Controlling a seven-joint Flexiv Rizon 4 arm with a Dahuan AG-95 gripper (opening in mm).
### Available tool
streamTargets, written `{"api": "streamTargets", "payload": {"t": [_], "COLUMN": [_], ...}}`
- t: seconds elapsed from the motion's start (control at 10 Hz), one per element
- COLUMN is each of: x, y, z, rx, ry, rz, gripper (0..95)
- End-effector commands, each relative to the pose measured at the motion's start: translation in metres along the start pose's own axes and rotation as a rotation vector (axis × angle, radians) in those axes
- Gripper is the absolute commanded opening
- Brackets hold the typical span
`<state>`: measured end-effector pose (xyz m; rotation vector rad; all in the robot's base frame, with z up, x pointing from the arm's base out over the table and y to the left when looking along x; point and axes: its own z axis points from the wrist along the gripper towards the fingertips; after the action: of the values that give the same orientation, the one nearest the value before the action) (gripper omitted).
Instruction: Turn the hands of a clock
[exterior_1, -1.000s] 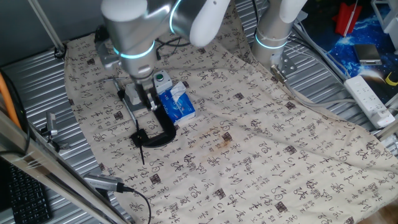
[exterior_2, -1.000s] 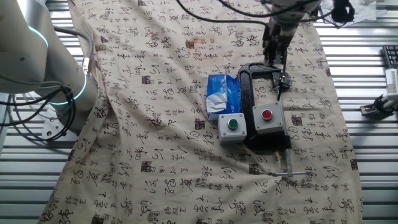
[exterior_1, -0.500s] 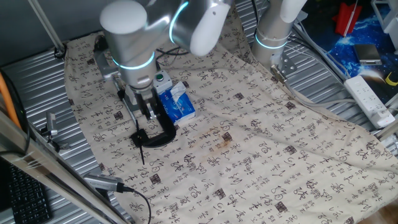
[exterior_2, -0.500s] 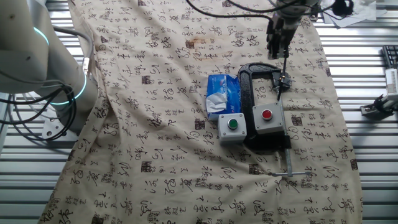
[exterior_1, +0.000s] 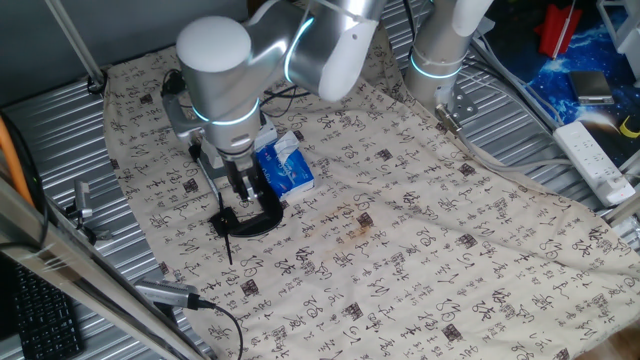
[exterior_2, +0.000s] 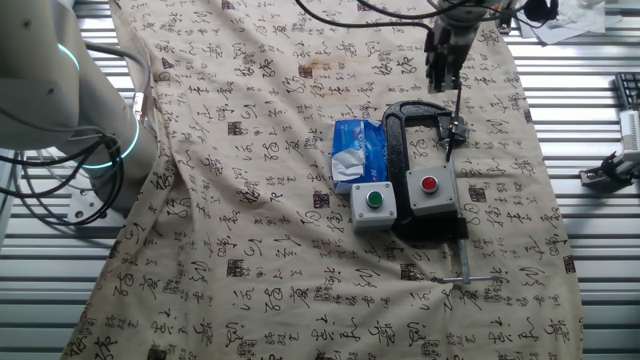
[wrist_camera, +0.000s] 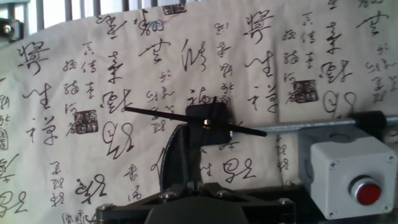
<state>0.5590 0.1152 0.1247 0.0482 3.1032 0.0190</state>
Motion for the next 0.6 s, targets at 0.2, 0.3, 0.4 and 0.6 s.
{"api": "streamTargets", "payload": {"t": [0.2, 0.3, 0.4, 0.6], "x": [0.0008, 0.0008, 0.0008, 0.0008], "y": [0.0005, 0.0005, 0.0005, 0.0005], "z": [0.0005, 0.0005, 0.0005, 0.0005], "rx": [0.005, 0.003, 0.001, 0.006], "ry": [0.002, 0.006, -0.003, -0.01], "rz": [-0.006, -0.006, -0.031, -0.107], "gripper": [0.0, 0.0, 0.0, 0.0]}}
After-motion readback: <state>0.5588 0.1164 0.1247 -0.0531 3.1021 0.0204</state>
